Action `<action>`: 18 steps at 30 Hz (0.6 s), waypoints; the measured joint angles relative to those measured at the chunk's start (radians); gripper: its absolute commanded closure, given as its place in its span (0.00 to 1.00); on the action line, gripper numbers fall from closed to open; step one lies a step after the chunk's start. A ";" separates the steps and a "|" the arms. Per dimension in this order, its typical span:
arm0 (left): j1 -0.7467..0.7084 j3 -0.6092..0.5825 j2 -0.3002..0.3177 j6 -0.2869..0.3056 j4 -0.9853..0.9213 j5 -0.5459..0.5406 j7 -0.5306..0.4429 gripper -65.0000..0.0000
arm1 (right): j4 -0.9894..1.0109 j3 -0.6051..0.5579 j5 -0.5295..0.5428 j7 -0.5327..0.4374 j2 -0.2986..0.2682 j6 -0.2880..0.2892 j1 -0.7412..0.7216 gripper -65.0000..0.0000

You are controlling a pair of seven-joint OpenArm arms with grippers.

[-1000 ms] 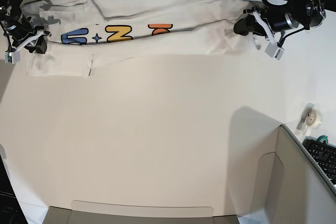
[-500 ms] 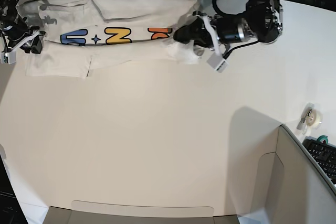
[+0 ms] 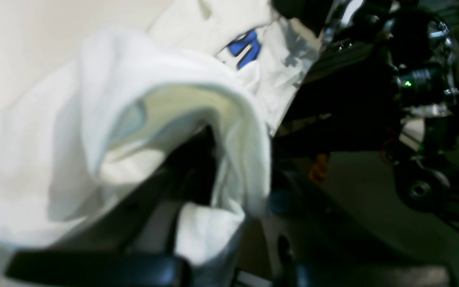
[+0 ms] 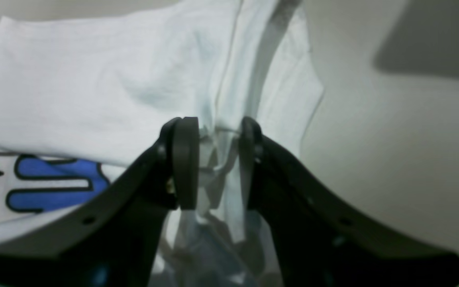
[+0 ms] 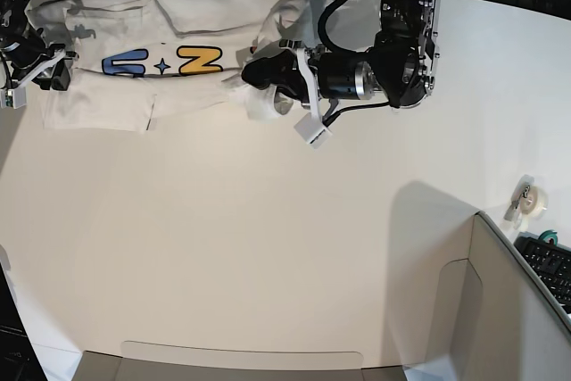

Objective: Layout the t-shirt on the table in an organized manner, then fold the t-shirt properly
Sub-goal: 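Grasp the strip end with the left gripper and lift it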

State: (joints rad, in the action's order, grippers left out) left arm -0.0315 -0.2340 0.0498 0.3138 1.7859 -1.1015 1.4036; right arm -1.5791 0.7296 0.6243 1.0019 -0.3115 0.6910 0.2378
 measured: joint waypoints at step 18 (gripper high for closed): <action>0.106 -0.291 0.034 -0.003 -0.011 0.083 -0.016 1.00 | 0.000 0.000 -0.001 0.000 0.003 0.000 0.000 0.73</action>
State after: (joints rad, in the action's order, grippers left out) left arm 0.0750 -0.5255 0.0834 0.3103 1.7752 -1.0187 1.3880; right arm -1.5791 0.7296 0.6235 1.0023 -0.3088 0.6910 0.2382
